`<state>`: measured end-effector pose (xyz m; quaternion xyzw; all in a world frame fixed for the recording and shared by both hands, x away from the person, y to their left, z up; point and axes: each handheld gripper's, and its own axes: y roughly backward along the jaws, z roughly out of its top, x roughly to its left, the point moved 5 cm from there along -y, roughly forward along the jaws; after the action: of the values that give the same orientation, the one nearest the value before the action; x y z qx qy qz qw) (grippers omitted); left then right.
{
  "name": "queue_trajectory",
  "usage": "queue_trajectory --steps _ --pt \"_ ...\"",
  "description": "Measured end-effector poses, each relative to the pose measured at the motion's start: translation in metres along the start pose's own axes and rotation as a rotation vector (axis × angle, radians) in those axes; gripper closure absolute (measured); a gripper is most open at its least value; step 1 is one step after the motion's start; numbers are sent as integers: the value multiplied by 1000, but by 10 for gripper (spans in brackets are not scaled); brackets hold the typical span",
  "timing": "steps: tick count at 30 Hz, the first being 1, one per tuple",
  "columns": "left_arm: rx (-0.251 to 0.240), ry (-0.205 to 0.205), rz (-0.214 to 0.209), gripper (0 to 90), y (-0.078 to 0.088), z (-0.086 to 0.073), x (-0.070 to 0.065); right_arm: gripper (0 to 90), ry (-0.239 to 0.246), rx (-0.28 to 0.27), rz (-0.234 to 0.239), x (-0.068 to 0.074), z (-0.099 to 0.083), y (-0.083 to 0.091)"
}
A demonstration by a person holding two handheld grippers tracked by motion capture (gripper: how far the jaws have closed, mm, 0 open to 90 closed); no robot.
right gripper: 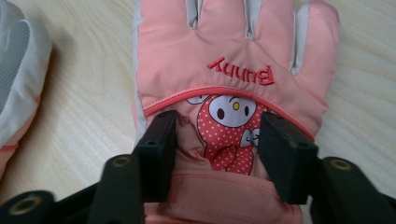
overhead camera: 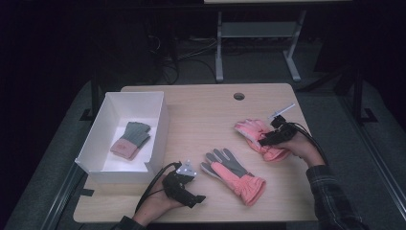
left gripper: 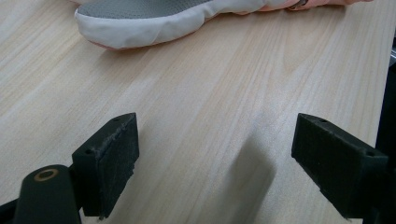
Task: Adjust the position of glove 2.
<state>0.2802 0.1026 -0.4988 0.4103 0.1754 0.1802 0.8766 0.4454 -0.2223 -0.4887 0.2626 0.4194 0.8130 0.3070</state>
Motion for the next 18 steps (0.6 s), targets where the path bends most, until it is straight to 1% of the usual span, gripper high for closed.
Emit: queue_trajectory --steps 3,5,7,11,13,15,18 --pt "2 0 2 146 0 0 0 662 0 -4 -2 1 0 0" --pt "-7 8 2 146 0 0 0 755 8 -24 -6 2 -1 1" --pt "-3 2 3 146 1 1 0 815 -11 -49 -4 1 -2 3" --pt "-6 -5 5 146 2 1 0 850 -42 -92 17 -1 -4 7" --pt "-7 -8 9 146 3 1 0 858 -51 -104 18 -1 -4 9" --pt "-6 -11 14 146 4 1 1 861 -60 -112 18 0 -3 13" --pt "-12 -13 27 146 5 2 3 863 -57 -116 5 1 -3 21"
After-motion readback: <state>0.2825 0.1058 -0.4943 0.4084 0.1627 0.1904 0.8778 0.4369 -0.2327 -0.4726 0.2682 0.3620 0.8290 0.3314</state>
